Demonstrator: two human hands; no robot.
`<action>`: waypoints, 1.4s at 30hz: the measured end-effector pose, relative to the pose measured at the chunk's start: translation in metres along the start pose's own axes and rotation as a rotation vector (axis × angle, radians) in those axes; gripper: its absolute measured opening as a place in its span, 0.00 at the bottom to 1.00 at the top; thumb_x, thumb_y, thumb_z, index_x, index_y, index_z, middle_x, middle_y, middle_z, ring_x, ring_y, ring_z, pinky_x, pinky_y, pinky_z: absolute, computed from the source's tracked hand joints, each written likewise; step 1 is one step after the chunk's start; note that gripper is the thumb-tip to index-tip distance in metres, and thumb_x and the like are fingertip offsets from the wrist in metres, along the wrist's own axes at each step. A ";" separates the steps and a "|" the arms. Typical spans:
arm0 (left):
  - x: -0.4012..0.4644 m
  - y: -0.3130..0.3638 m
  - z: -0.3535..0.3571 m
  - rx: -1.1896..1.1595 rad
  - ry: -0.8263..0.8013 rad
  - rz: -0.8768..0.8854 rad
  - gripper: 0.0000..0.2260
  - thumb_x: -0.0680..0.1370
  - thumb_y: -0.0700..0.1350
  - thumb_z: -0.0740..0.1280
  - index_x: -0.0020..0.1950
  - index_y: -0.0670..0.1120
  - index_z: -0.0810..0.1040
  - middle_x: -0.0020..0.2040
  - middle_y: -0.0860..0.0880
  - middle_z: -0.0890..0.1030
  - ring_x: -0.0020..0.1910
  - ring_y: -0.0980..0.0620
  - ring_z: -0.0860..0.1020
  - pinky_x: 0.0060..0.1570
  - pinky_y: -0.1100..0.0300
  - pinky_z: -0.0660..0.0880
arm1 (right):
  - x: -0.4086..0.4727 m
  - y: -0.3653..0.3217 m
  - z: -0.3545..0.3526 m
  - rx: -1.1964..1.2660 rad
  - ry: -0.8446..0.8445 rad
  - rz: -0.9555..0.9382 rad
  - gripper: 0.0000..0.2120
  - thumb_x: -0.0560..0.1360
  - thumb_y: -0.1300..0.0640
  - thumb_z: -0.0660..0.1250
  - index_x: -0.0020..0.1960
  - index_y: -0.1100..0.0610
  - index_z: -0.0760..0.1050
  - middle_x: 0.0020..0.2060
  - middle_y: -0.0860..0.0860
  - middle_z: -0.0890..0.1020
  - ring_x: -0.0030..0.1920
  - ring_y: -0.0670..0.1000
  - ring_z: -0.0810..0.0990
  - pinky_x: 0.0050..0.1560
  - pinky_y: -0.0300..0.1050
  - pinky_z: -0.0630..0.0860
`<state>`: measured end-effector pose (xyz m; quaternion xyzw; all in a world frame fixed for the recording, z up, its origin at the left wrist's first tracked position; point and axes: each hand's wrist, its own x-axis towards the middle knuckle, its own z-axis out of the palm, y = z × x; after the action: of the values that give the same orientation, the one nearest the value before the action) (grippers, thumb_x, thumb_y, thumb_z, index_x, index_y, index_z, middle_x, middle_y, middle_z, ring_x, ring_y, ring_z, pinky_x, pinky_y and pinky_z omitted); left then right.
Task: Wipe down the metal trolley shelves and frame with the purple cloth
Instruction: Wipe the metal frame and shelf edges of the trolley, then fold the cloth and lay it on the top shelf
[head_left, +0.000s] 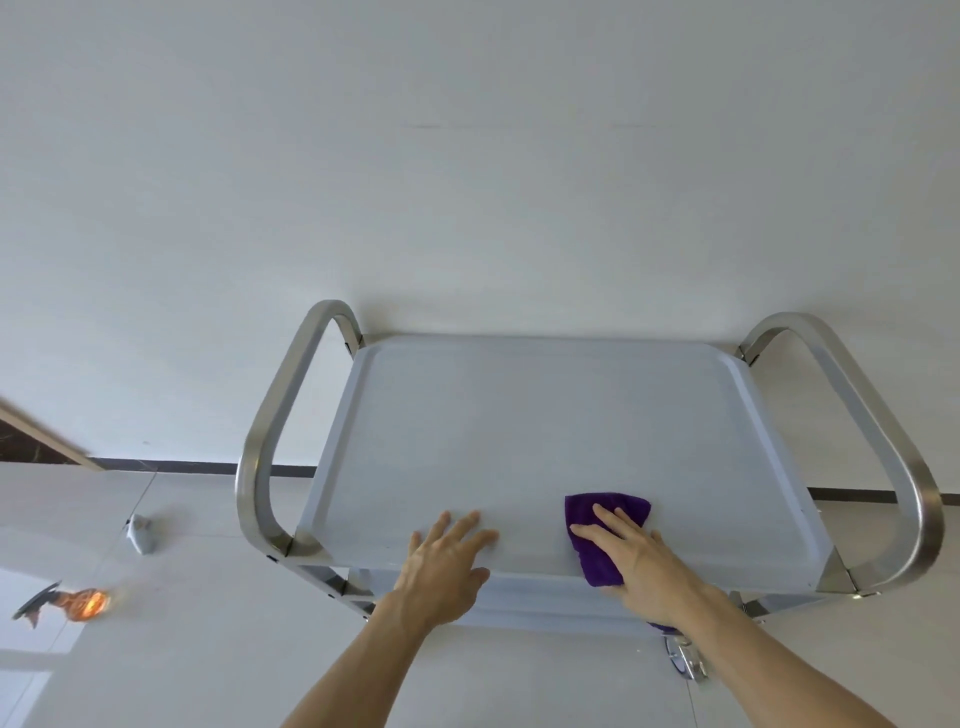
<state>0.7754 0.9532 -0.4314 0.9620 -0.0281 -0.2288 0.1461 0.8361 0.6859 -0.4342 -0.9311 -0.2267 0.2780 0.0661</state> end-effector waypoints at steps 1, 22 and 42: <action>0.000 -0.004 -0.007 -0.057 0.025 0.017 0.22 0.83 0.51 0.59 0.77 0.57 0.61 0.79 0.54 0.58 0.79 0.48 0.56 0.75 0.45 0.55 | 0.001 -0.001 -0.007 0.053 -0.025 0.006 0.34 0.78 0.54 0.67 0.78 0.43 0.54 0.80 0.48 0.47 0.80 0.51 0.47 0.76 0.50 0.57; -0.077 0.026 -0.173 -1.544 -0.207 0.087 0.22 0.78 0.64 0.65 0.61 0.50 0.81 0.58 0.45 0.84 0.60 0.46 0.81 0.60 0.47 0.78 | -0.073 -0.190 -0.135 0.863 0.388 -0.124 0.49 0.62 0.48 0.81 0.73 0.32 0.57 0.69 0.30 0.66 0.67 0.36 0.71 0.62 0.37 0.75; -0.094 0.068 -0.187 -1.476 -0.023 0.210 0.17 0.77 0.56 0.68 0.64 0.54 0.79 0.62 0.46 0.82 0.62 0.47 0.80 0.57 0.52 0.78 | -0.087 -0.136 -0.194 1.321 0.393 -0.017 0.17 0.72 0.46 0.73 0.51 0.59 0.80 0.48 0.54 0.86 0.52 0.56 0.84 0.60 0.55 0.78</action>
<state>0.7763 0.9495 -0.2117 0.6035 0.0397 -0.1830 0.7750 0.8252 0.7673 -0.1949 -0.7269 -0.0007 0.1833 0.6619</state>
